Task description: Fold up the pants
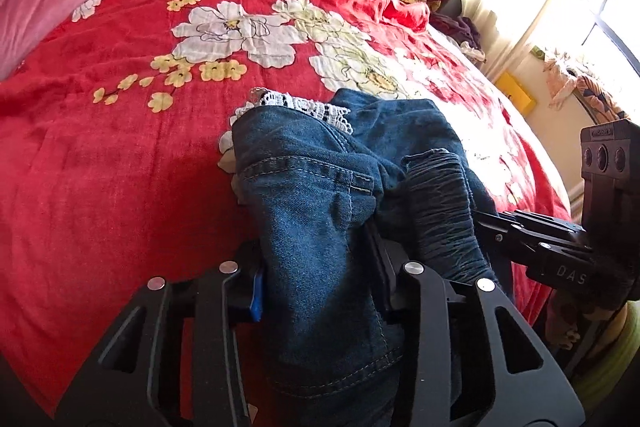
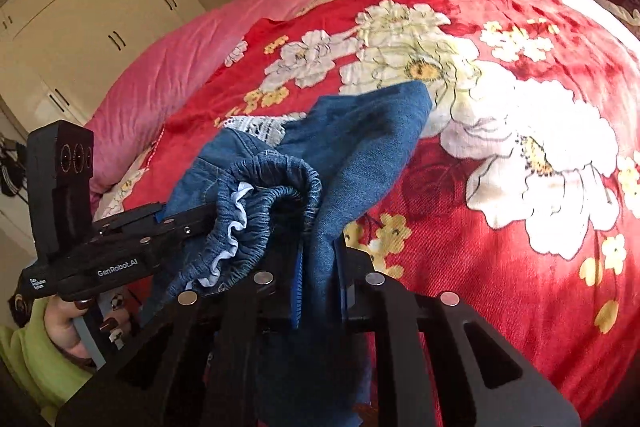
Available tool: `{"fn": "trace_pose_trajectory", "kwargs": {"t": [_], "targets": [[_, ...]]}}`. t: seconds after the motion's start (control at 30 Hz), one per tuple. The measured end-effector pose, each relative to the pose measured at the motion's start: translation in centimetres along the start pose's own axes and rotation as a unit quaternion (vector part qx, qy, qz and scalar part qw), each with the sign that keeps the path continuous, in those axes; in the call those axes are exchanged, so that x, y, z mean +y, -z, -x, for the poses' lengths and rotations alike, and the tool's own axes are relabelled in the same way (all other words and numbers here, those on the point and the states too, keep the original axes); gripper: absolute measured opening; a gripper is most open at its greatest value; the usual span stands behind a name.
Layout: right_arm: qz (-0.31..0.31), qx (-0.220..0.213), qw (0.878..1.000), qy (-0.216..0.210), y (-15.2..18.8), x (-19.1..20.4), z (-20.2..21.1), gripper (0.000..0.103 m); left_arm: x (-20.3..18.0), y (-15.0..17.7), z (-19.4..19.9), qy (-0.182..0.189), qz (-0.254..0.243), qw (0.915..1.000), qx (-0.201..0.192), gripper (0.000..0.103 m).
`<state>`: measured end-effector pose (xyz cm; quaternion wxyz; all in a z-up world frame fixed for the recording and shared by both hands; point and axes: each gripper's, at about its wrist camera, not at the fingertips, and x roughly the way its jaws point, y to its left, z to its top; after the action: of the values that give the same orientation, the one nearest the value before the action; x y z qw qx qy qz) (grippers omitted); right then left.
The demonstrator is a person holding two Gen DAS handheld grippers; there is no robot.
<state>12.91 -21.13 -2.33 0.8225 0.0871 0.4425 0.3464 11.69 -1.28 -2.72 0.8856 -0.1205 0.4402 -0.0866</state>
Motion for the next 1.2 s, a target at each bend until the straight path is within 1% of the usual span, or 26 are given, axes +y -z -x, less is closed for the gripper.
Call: {"fn": "trace_pose_trajectory", "kwargs": {"t": [0.07,0.2,0.3,0.37,0.5,0.63,0.67,0.7,0.73,0.8,0.87,0.93,1.07,1.1,1.13,1.17,1.2], "targets": [[0.007,-0.013,1.000,-0.006,-0.9,0.6,0.7,0.012,0.0,-0.6,0.6,0.001,0.000,1.0000,-0.010,0.030],[0.029,-0.037,0.999,0.001,-3.4,1.4,1.1,0.012,0.0,-2.4,1.5,-0.008,-0.002,0.9993,-0.038,0.030],[0.030,-0.048,0.998,0.002,-5.1,1.5,1.0,0.012,0.1,-3.8,1.8,-0.024,-0.007,0.9977,-0.064,0.030],[0.029,-0.052,0.998,0.004,-6.1,1.5,0.5,0.012,0.1,-4.5,1.7,-0.032,-0.007,0.9968,-0.073,0.030],[0.034,-0.054,0.998,0.020,-7.2,1.4,-0.3,0.012,0.3,-5.5,1.0,-0.042,-0.007,0.9961,-0.078,0.030],[0.036,-0.044,0.997,0.049,-7.5,0.8,-1.8,0.013,0.6,-5.7,-0.3,-0.049,-0.004,0.9963,-0.070,0.030],[0.036,-0.037,0.997,0.061,-7.3,0.5,-2.3,0.015,0.7,-5.7,-0.7,-0.053,-0.003,0.9963,-0.067,0.031],[0.031,-0.029,0.996,0.074,-7.1,0.1,-2.8,0.019,0.8,-5.6,-1.0,-0.058,-0.002,0.9962,-0.064,0.034],[0.021,-0.017,0.996,0.087,-7.0,-0.5,-3.3,0.031,0.9,-5.5,-1.5,-0.066,-0.003,0.9961,-0.060,0.037],[-0.004,0.008,0.993,0.119,-6.5,-2.0,-4.3,0.051,1.3,-5.1,-2.6,-0.079,-0.001,0.9960,-0.043,0.040],[-0.015,0.022,0.991,0.129,-5.9,-3.2,-5.1,0.051,1.9,-4.7,-3.6,-0.082,0.007,0.9961,-0.030,0.045],[-0.025,0.025,0.992,0.123,-5.4,-3.9,-5.4,0.051,2.4,-4.4,-3.9,-0.080,0.014,0.9964,-0.026,0.051],[-0.009,0.017,0.991,0.129,-5.3,-3.2,-5.0,0.051,2.5,-4.3,-3.5,-0.078,0.018,0.9963,-0.029,0.053],[-0.008,0.011,0.991,0.130,-5.1,-2.9,-4.5,0.055,2.5,-4.2,-3.1,-0.077,0.019,0.9962,-0.034,0.055],[-0.009,0.000,0.992,0.129,-5.1,-2.8,-4.0,0.062,2.5,-4.3,-2.8,-0.076,0.020,0.9961,-0.040,0.059],[-0.009,-0.010,0.992,0.129,-5.0,-2.5,-3.4,0.065,2.5,-4.3,-2.3,-0.076,0.020,0.9958,-0.047,0.062],[-0.007,-0.021,0.991,0.130,-5.0,-2.3,-2.7,0.070,2.5,-4.3,-1.8,-0.076,0.019,0.9955,-0.053,0.068]]}}
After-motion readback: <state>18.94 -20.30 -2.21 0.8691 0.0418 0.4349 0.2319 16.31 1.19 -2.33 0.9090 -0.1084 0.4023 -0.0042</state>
